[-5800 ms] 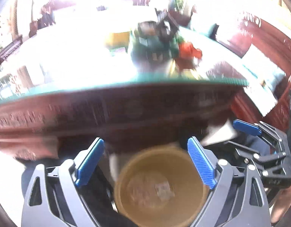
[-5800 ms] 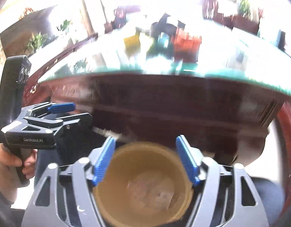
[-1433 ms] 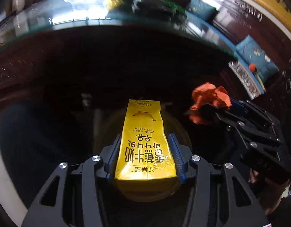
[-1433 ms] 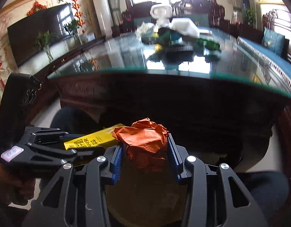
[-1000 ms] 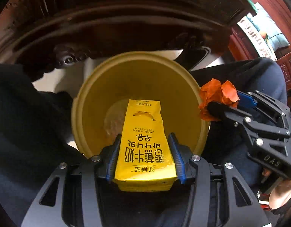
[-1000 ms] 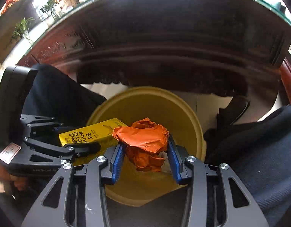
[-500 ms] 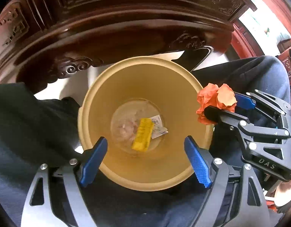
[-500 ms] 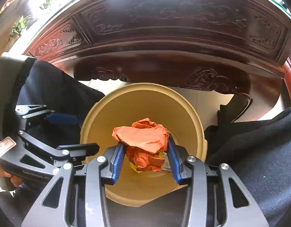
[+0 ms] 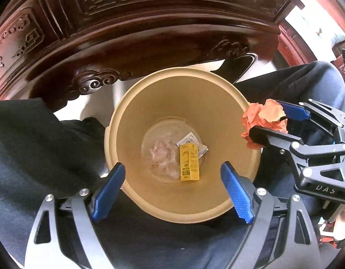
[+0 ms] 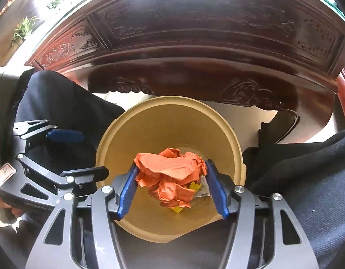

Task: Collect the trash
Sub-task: 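Lower both tools into the yellow bin and release the carton and cloth, then raise both tools back toward the table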

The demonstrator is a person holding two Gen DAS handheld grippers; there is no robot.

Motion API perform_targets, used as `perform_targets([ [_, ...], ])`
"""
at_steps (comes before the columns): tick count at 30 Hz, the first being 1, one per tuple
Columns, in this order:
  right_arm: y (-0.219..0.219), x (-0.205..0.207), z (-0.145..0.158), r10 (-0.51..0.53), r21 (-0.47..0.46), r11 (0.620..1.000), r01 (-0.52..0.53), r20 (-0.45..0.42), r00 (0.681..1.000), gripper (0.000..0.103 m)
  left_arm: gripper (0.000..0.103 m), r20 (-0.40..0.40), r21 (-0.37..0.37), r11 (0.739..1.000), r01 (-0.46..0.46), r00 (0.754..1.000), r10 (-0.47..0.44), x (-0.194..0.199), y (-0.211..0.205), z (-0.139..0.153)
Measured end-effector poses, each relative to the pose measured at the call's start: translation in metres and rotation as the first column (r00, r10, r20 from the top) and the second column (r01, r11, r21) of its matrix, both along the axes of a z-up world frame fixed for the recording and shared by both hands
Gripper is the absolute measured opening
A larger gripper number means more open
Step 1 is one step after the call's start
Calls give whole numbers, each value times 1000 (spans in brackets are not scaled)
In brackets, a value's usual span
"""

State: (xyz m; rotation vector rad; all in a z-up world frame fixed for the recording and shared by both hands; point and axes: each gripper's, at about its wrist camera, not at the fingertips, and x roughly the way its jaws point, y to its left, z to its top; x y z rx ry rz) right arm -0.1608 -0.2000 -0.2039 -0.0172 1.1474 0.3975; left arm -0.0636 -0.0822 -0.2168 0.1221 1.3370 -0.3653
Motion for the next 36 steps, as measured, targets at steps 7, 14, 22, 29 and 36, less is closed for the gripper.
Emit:
perform_targets([
  [7,5,-2,1,29,-17,999,-28,13,1000,76,86,5,14,1000,-1,1000,1,0,1,1],
  [14,0,-2,3,15,-10,1000,-14,17,1000,76,86,2,13,1000,0,1000,0,1,1,1],
  [22,-6,2,23,-13,35,999,11,70,997,76,86,21,8,1000,8,1000,-8,3,-1,8],
  [29,-18,15,87,-59,117,993,27,277,959,76,86,207,-18,1000,-6,978,10,21,1,68],
  [36,-40,37,155,-217,227,968,108,539,814,95,99,496,-130,978,-166,843,209,71,25,152],
])
